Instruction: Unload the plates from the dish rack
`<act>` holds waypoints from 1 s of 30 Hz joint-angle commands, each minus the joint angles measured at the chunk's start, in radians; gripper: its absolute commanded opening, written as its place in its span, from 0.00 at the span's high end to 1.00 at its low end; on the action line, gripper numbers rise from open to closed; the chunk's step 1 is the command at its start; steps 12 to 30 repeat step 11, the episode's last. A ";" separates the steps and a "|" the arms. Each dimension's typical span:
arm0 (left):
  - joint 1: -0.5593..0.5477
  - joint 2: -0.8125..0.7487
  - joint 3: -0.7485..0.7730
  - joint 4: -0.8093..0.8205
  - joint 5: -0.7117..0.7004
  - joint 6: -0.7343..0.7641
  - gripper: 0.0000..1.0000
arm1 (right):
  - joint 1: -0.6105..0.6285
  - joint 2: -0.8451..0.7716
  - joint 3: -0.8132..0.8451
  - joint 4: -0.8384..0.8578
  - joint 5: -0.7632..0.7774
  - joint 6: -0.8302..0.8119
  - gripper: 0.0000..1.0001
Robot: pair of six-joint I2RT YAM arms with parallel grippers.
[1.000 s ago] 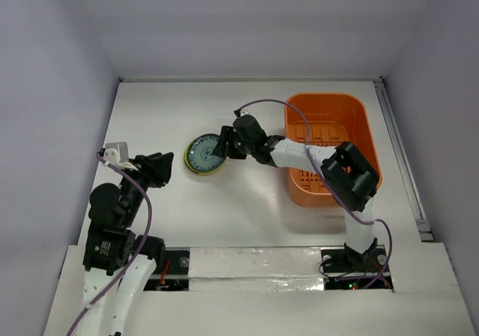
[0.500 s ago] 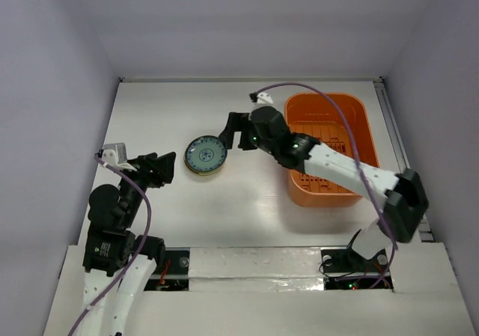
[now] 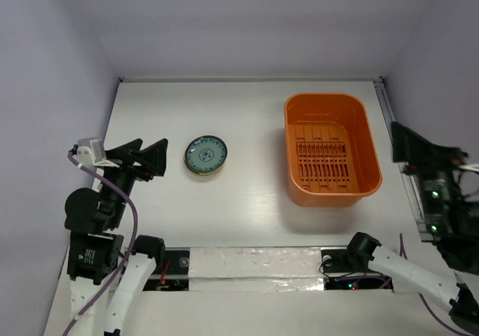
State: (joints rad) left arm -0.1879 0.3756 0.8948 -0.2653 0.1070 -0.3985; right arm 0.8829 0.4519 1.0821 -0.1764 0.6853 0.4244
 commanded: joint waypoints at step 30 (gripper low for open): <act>0.005 -0.038 0.046 0.078 -0.078 0.003 0.16 | 0.001 -0.153 -0.111 -0.106 0.277 0.001 0.00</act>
